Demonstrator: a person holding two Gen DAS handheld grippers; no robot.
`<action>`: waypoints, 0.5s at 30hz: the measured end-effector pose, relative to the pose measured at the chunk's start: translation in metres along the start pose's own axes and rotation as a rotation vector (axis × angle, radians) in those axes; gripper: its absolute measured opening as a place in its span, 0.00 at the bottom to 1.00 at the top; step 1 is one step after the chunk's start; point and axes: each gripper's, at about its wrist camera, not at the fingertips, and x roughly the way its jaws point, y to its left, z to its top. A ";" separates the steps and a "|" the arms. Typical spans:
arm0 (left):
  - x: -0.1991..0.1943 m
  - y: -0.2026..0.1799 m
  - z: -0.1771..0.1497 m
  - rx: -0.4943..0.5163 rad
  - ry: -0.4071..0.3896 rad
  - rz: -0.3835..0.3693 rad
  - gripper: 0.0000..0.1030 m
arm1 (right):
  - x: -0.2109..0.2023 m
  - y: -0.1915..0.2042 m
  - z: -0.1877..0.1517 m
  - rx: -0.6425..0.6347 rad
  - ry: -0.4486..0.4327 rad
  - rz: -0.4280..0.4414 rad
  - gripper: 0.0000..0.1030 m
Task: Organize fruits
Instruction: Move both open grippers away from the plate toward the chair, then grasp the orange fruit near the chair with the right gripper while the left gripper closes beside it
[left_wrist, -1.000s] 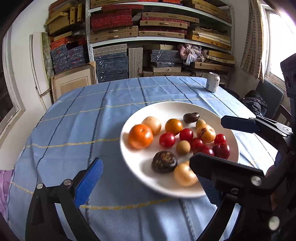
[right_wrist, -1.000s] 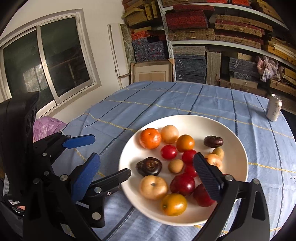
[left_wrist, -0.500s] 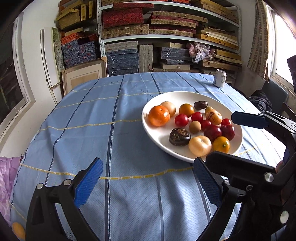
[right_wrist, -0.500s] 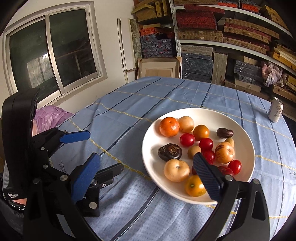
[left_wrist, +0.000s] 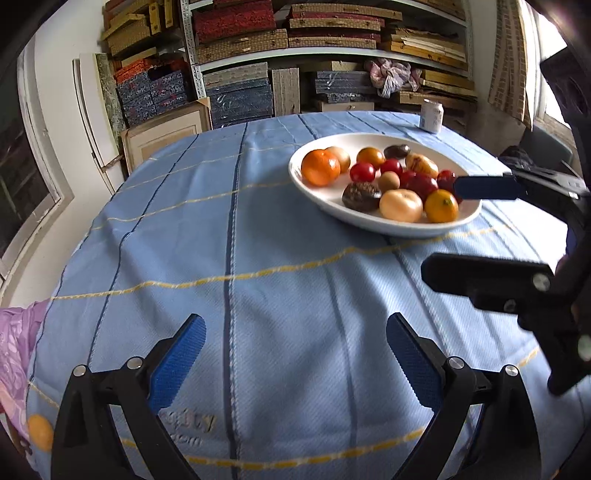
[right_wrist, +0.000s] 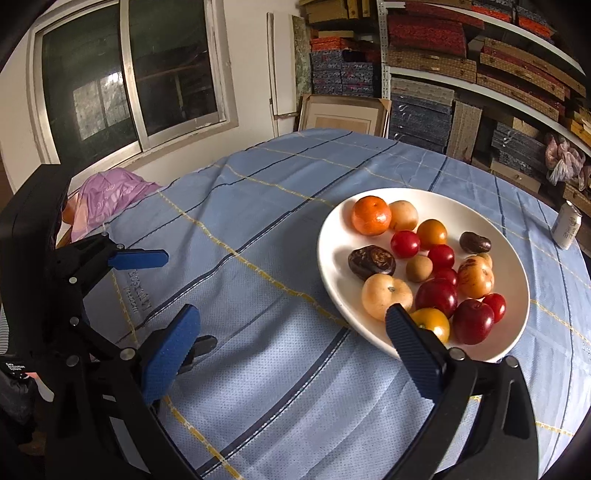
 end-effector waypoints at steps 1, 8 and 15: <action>-0.002 0.003 -0.005 0.006 0.004 0.011 0.96 | 0.001 0.003 -0.001 -0.012 0.007 0.009 0.96; -0.026 0.041 -0.036 -0.017 0.017 0.030 0.96 | 0.021 0.040 -0.002 -0.141 0.041 0.110 0.96; -0.061 0.104 -0.075 -0.109 0.018 0.126 0.96 | 0.055 0.106 0.012 -0.247 0.038 0.262 0.95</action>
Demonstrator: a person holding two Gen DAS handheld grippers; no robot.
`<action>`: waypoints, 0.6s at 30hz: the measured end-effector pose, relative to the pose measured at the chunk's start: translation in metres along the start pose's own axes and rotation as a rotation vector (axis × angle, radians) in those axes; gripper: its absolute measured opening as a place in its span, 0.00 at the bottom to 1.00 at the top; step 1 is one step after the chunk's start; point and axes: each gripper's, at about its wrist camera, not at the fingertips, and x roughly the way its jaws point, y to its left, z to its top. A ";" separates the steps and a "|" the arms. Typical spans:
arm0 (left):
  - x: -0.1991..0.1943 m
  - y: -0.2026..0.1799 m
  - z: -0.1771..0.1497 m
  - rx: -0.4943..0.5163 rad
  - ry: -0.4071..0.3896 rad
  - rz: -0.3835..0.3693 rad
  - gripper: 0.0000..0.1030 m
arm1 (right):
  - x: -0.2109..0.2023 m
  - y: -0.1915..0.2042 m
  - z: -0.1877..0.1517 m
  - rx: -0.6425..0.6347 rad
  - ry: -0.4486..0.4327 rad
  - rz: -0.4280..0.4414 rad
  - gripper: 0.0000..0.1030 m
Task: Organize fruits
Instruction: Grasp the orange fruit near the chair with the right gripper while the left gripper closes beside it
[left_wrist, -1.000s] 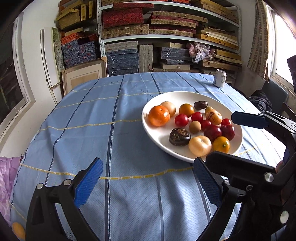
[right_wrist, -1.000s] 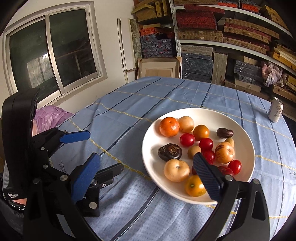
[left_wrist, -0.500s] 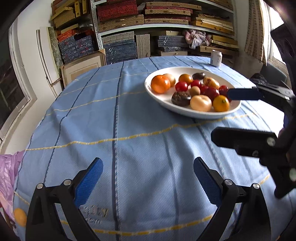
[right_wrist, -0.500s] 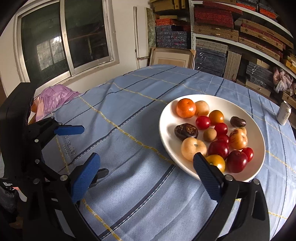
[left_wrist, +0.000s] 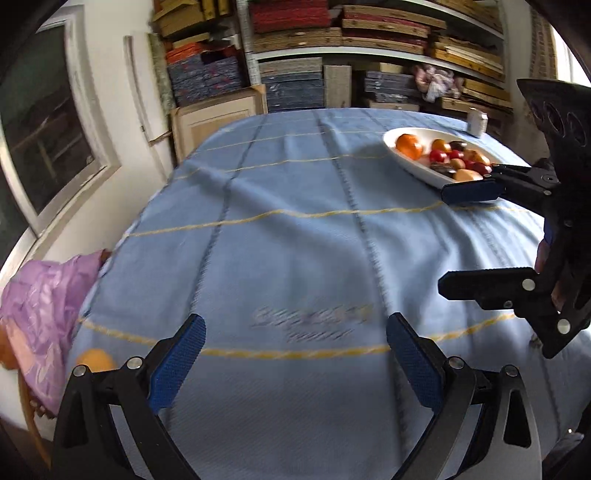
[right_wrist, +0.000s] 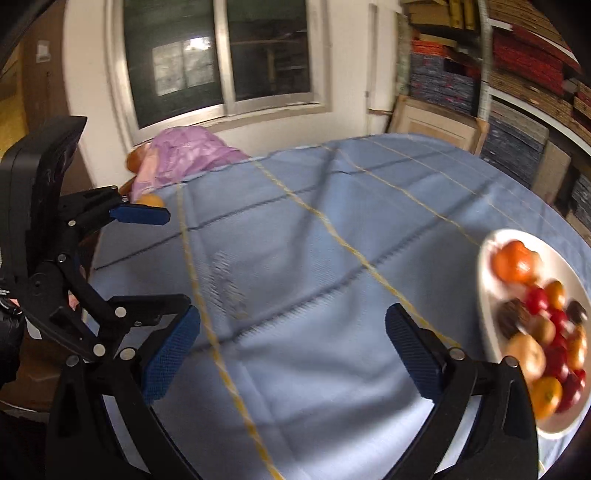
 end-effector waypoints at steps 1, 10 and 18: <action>-0.004 0.008 -0.005 0.002 0.002 0.018 0.96 | 0.007 0.009 0.005 -0.013 -0.002 0.019 0.95; -0.027 0.101 -0.063 -0.097 0.068 0.143 0.96 | 0.078 0.085 0.055 -0.123 0.032 0.138 0.95; -0.018 0.143 -0.078 -0.170 0.100 0.122 0.96 | 0.136 0.149 0.100 -0.242 0.048 0.214 0.95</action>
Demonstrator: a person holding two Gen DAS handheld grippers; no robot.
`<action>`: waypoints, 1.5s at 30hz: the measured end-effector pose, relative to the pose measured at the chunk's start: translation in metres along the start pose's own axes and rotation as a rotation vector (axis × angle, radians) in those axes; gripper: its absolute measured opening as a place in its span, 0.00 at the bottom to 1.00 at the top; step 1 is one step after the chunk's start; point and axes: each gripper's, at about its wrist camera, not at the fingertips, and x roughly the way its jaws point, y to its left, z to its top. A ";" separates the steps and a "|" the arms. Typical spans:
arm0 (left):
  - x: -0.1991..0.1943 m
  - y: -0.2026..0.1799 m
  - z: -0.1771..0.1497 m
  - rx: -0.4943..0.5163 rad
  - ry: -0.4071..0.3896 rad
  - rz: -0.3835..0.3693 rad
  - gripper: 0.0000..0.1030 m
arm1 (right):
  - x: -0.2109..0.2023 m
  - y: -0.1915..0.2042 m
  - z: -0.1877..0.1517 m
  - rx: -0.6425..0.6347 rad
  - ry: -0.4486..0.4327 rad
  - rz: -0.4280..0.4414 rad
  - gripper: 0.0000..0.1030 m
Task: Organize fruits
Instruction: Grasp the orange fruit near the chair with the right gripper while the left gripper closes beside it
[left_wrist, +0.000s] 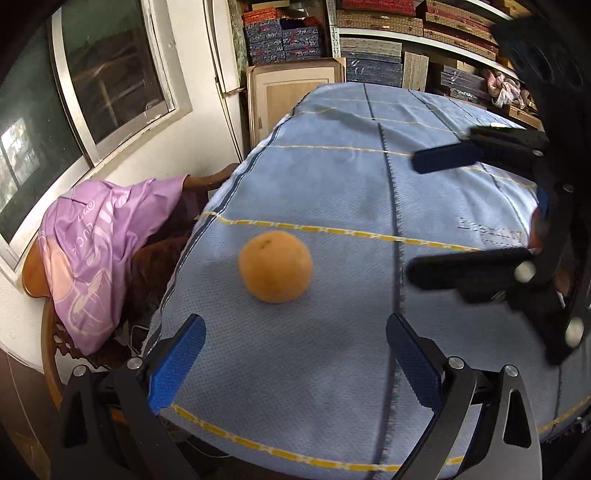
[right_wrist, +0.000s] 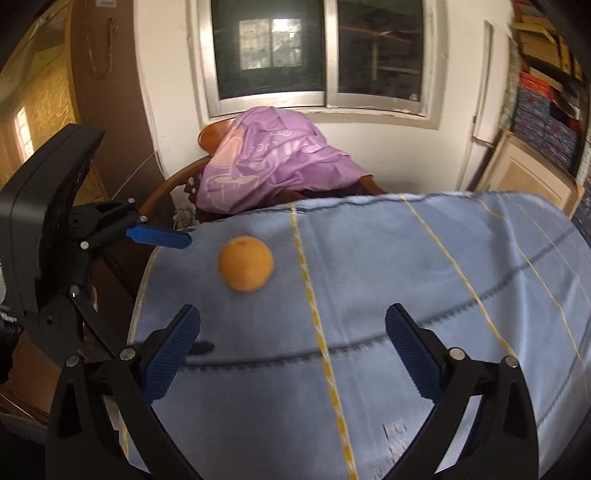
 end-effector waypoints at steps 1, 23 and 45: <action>0.002 0.001 0.000 -0.007 0.005 0.002 0.96 | 0.006 0.003 0.005 -0.008 0.004 0.005 0.95; 0.030 0.021 0.017 -0.051 -0.032 -0.088 0.73 | 0.064 0.009 0.037 -0.009 0.128 0.196 0.58; 0.029 -0.003 0.029 -0.007 -0.061 -0.034 0.45 | 0.049 -0.001 0.028 0.152 0.141 0.211 0.42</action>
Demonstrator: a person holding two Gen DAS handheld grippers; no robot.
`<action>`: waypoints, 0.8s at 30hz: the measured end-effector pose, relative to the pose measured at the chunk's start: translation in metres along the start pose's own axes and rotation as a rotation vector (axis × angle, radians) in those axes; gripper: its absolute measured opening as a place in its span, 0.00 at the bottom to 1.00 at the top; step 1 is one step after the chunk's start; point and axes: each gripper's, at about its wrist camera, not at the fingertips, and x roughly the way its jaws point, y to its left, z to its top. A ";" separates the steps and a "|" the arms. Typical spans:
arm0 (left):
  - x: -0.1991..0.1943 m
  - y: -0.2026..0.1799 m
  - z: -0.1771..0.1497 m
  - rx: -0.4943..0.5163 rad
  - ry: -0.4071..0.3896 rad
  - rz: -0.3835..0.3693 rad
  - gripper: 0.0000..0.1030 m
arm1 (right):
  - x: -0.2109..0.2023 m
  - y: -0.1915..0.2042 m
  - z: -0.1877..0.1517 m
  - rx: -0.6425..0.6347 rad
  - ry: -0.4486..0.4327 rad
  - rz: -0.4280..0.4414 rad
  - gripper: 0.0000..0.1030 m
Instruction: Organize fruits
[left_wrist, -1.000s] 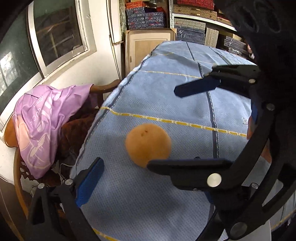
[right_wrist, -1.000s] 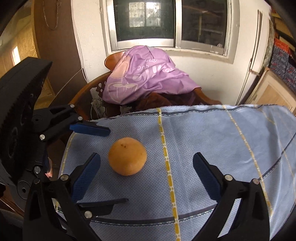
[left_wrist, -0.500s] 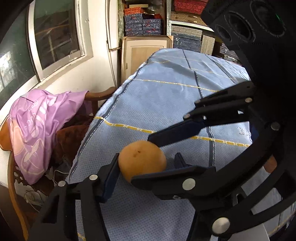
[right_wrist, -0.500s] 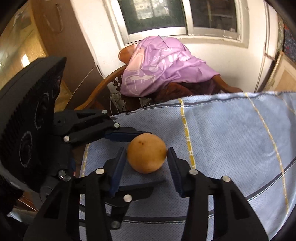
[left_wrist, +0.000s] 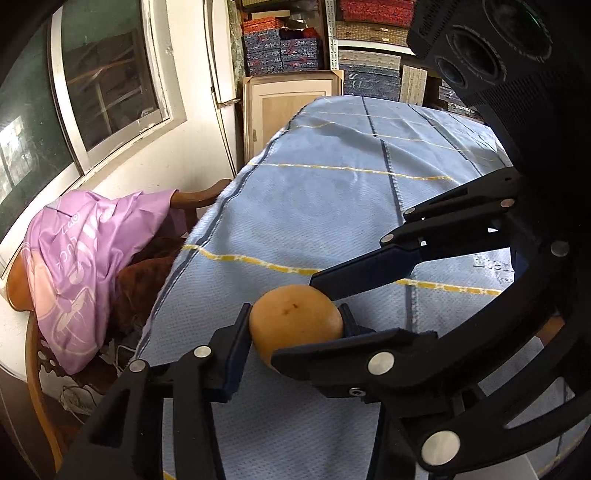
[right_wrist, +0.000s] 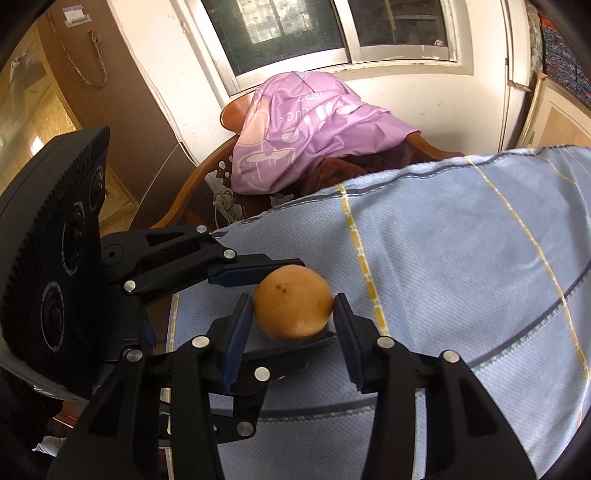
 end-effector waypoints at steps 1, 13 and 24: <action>0.000 -0.003 0.002 0.002 -0.002 0.001 0.45 | -0.004 -0.002 -0.001 0.003 -0.006 -0.002 0.42; -0.005 -0.078 0.048 0.123 -0.060 -0.078 0.45 | -0.088 -0.044 -0.036 0.070 -0.089 -0.123 0.42; 0.008 -0.209 0.106 0.294 -0.090 -0.211 0.45 | -0.205 -0.103 -0.109 0.220 -0.184 -0.294 0.36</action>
